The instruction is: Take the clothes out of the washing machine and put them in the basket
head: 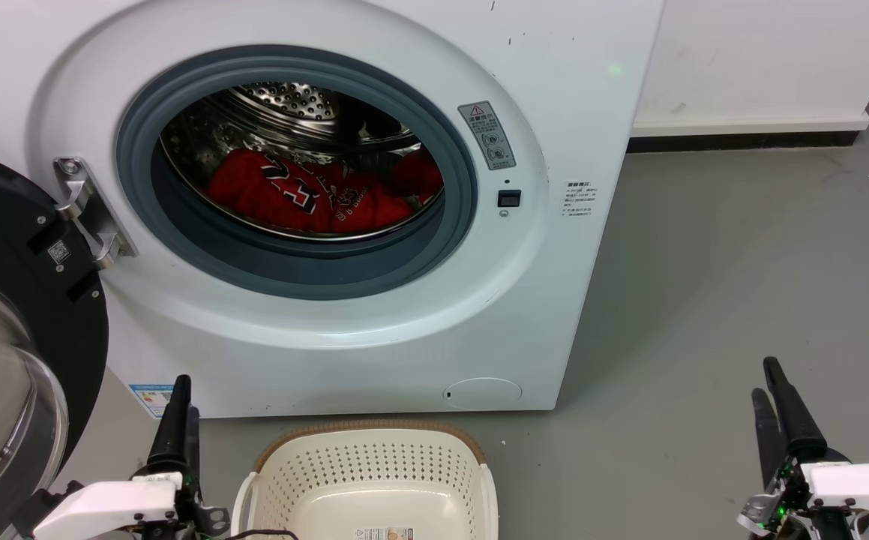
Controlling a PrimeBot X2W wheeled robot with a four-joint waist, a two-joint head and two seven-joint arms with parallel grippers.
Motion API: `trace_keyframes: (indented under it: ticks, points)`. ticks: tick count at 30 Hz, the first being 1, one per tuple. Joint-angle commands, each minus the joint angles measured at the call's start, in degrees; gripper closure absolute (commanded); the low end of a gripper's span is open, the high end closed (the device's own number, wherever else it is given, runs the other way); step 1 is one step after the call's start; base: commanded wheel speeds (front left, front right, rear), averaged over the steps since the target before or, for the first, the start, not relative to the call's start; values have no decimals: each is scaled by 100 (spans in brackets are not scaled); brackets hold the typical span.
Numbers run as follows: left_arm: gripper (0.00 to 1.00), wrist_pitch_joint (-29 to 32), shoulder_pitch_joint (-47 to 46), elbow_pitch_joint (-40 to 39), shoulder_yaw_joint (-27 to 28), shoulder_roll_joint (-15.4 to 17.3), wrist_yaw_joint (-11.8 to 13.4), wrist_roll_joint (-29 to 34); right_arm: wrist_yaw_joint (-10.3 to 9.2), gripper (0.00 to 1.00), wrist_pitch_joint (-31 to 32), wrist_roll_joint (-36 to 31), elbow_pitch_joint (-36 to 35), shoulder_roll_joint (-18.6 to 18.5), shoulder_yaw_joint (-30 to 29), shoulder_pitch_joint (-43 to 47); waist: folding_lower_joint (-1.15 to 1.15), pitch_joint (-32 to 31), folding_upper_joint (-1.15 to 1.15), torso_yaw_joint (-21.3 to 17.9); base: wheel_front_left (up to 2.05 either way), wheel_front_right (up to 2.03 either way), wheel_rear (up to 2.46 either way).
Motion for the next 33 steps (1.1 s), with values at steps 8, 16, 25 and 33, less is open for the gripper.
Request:
trace_keyframes:
  ticks: [8,16,25,33]
  points:
    - [0,-240,-30,-336,340,10,150,891,0,0,-239,-1420,-268,-18,-282,-126,0,11,0,-5,0,0,0]
    - [0,-412,21,-1116,386,13,802,2071,0,0,-413,-2795,-719,-21,-449,-199,0,40,0,1,0,0,0]
    - [0,-594,145,-1840,-162,14,1442,3438,-1,0,-597,-4306,-1461,-23,-188,-191,0,92,0,14,0,0,0]
    - [0,-740,254,-2057,-590,17,1348,4093,-1,0,-746,-5401,-1798,-25,109,-99,0,109,0,31,0,0,0]
